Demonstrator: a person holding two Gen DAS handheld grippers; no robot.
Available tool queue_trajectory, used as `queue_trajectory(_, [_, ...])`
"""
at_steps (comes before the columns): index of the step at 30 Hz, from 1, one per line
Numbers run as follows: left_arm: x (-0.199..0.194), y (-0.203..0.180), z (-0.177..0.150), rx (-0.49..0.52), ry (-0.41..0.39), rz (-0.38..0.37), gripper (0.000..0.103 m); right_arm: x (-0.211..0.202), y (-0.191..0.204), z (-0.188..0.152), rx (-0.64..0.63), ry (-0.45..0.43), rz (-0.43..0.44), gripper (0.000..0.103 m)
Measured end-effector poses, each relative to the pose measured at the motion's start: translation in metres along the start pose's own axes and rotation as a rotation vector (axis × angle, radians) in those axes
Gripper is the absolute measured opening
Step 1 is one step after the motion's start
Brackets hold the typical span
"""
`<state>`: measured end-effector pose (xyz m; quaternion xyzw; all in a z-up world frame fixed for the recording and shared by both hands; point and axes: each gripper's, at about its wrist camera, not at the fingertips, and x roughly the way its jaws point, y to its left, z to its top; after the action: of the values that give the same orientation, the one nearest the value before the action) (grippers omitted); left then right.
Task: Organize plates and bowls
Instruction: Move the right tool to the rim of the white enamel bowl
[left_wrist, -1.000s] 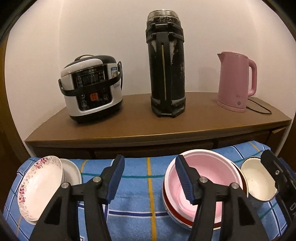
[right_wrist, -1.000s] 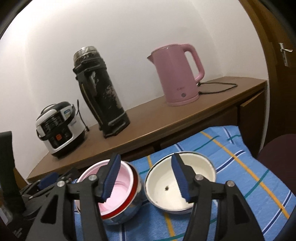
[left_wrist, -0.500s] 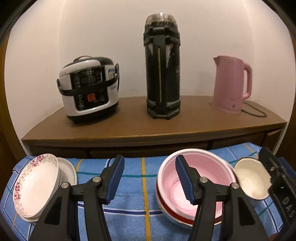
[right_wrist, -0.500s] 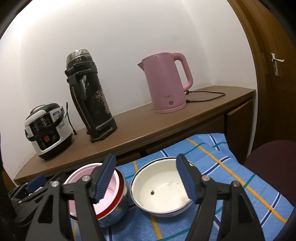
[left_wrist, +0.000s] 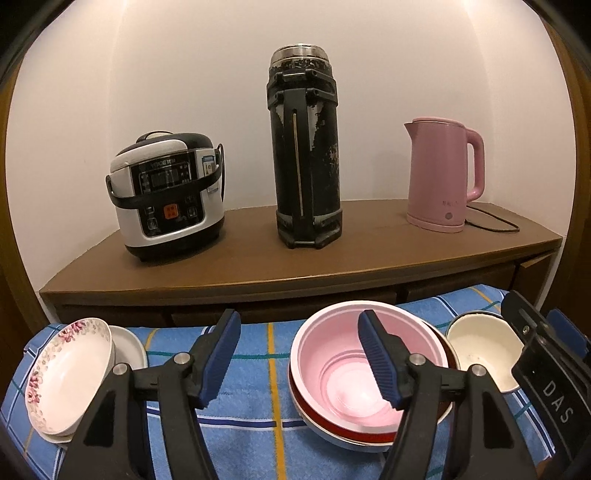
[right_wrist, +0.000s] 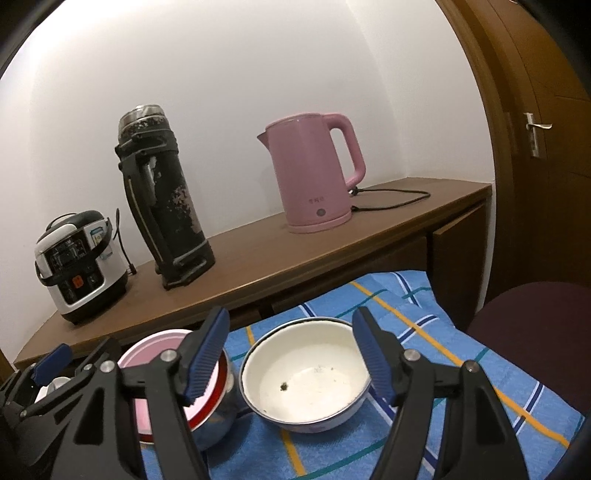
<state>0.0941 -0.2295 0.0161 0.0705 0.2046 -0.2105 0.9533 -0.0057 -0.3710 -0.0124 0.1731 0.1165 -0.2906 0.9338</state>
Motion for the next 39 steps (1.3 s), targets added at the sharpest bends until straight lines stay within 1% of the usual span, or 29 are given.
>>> queue_trajectory(5, [0.001, -0.002, -0.004, 0.001, 0.004, -0.001, 0.068, -0.006, -0.005, 0.0, 0.008, -0.018, -0.017, 0.071])
queue_trajectory(10, [-0.003, -0.008, -0.01, 0.017, 0.014, -0.006, 0.068, -0.012, -0.017, 0.001, 0.037, -0.006, -0.038, 0.071])
queue_trajectory(18, [-0.009, -0.012, -0.019, 0.032, 0.017, -0.004, 0.068, -0.035, -0.038, -0.001, 0.058, -0.022, -0.059, 0.071])
queue_trajectory(23, [-0.016, -0.011, -0.024, 0.009, 0.023, -0.011, 0.068, -0.046, -0.051, -0.002, 0.062, -0.017, -0.065, 0.071])
queue_trajectory(27, [-0.022, -0.008, -0.027, -0.007, 0.018, -0.005, 0.068, -0.048, -0.061, -0.003, 0.073, 0.019, -0.052, 0.071])
queue_trajectory(36, [-0.035, -0.013, -0.037, -0.048, 0.078, -0.018, 0.068, -0.058, -0.079, -0.008, 0.071, 0.067, -0.045, 0.07])
queue_trajectory(39, [-0.04, -0.02, -0.041, -0.062, 0.102, -0.03, 0.068, -0.056, -0.085, -0.009, 0.076, 0.093, -0.038, 0.063])
